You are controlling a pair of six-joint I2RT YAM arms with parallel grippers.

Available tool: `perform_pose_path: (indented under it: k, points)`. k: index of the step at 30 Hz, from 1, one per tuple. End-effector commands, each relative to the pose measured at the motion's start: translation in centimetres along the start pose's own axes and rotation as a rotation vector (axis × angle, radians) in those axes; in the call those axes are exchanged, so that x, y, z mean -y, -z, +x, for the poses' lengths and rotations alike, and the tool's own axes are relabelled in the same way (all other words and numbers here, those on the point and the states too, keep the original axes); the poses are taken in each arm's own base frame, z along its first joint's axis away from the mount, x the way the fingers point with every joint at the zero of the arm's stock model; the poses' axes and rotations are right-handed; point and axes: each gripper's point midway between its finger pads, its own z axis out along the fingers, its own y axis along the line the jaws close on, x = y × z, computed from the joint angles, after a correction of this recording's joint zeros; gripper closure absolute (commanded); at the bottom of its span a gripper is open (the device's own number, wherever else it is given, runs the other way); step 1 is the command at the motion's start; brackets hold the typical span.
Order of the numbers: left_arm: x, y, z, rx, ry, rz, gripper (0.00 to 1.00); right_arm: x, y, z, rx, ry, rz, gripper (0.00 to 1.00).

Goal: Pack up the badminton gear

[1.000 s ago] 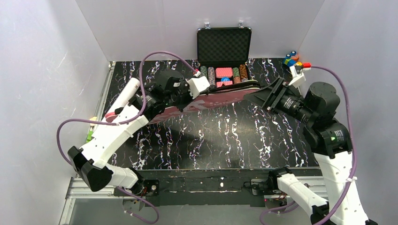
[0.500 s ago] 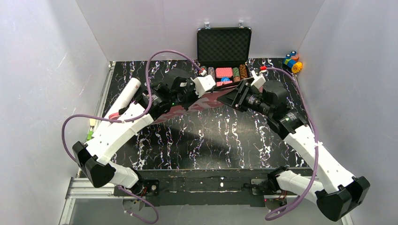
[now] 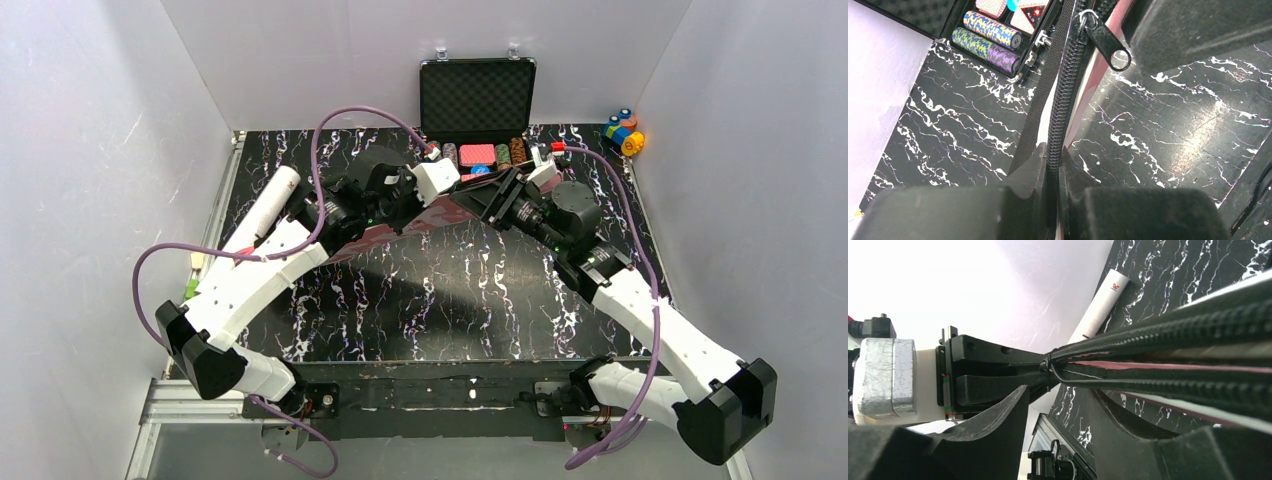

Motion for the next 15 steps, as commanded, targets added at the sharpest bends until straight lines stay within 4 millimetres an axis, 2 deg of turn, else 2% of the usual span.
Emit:
perform_pose_path:
  k: [1, 9, 15]
  points:
    - [-1.1, 2.1, -5.2, 0.182, 0.001, -0.033, 1.00, -2.0, -0.6, -1.6, 0.089, 0.014, -0.073, 0.45]
    - [-1.0, 1.7, -5.5, 0.183, 0.007, -0.026, 1.00, -1.8, -1.1, -2.2, 0.149, 0.011, -0.042, 0.44]
    - [-1.0, 1.8, -5.6, 0.186, 0.005, -0.025, 1.00, -0.7, -1.8, -2.4, 0.196, -0.019, -0.007, 0.52]
